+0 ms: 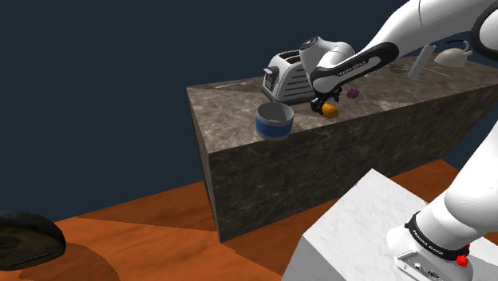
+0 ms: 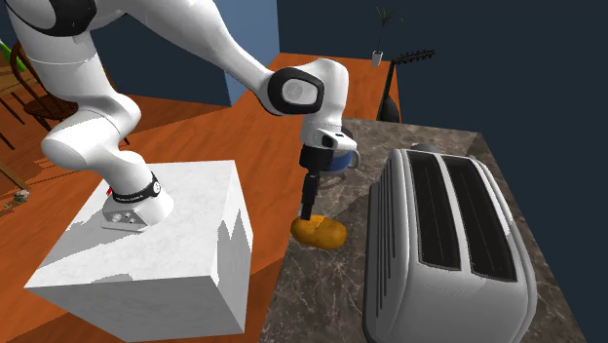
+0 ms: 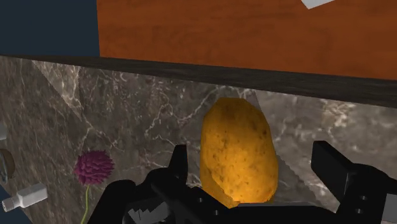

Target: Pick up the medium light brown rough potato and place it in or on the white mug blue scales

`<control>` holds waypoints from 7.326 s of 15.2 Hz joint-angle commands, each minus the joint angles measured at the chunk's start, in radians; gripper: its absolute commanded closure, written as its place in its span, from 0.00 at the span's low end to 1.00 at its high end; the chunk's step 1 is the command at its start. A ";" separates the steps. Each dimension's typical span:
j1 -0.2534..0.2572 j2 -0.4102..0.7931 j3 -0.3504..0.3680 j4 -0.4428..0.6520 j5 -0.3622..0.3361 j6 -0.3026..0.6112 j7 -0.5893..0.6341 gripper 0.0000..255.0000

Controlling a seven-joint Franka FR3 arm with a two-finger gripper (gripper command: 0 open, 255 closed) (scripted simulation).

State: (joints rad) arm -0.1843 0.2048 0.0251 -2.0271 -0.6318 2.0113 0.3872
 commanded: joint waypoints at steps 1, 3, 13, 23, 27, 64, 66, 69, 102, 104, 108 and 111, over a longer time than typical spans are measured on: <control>-0.005 0.021 -0.007 0.005 -0.016 0.015 0.009 0.00; -0.011 0.030 -0.013 -0.006 -0.025 0.038 0.014 0.00; -0.023 0.049 -0.024 -0.023 -0.042 0.078 0.023 0.00; -0.023 0.048 -0.024 -0.024 -0.042 0.078 0.023 1.00; -0.022 0.025 -0.022 -0.014 -0.031 0.050 0.002 1.00; 0.081 -0.078 0.073 0.259 0.078 -0.359 -0.068 1.00; 0.108 -0.054 0.093 0.296 0.085 -0.394 -0.035 1.00; 0.150 -0.010 0.122 0.362 0.094 -0.448 0.014 1.00; 0.304 0.248 0.199 0.559 0.102 -0.504 0.238 1.00; 0.304 0.248 0.199 0.559 0.102 -0.504 0.238 0.00; 0.304 0.248 0.199 0.559 0.102 -0.504 0.238 0.00; 0.342 0.289 0.205 0.705 0.101 -0.613 0.221 0.00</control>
State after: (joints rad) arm 0.1449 0.4836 0.2276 -1.3653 -0.5310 1.4339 0.6128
